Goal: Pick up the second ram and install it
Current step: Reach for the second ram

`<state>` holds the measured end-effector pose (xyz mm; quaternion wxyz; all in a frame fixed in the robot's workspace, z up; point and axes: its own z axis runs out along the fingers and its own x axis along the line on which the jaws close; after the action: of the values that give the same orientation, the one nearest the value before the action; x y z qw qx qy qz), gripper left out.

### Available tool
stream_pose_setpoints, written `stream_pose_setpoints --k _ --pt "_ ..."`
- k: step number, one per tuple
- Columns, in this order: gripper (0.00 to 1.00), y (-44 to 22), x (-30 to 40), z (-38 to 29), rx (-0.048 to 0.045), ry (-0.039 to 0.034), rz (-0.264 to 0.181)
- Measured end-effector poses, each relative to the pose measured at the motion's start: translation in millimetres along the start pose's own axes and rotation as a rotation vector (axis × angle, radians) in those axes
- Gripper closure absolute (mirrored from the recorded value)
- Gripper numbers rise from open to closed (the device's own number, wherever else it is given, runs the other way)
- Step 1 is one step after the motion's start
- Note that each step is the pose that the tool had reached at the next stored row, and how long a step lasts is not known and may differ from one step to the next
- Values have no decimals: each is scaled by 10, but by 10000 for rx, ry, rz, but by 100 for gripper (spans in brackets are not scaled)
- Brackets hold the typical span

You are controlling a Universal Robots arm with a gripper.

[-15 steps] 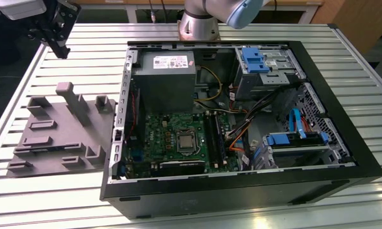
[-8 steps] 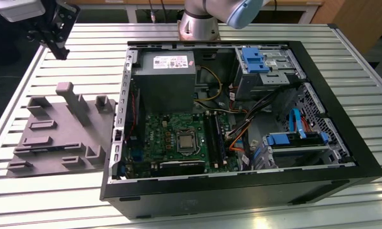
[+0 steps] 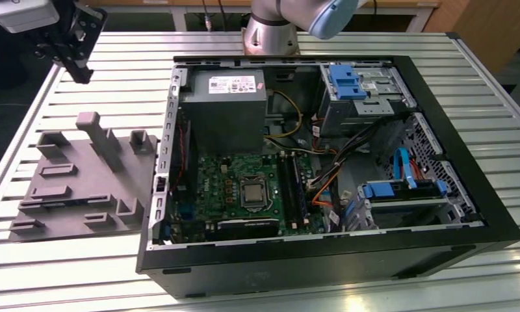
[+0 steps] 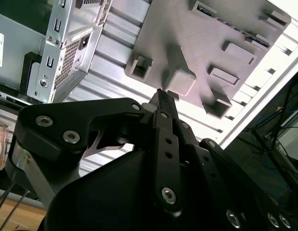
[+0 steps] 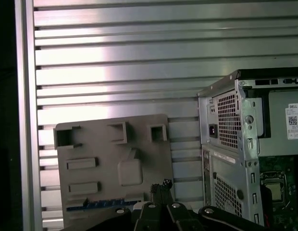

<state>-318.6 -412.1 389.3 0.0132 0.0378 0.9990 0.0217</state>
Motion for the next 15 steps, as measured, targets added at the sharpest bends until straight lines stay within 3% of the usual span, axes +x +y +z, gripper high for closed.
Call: stream_pose_setpoints --k 15 --pt "89 -75 25 10 -1 0 0"
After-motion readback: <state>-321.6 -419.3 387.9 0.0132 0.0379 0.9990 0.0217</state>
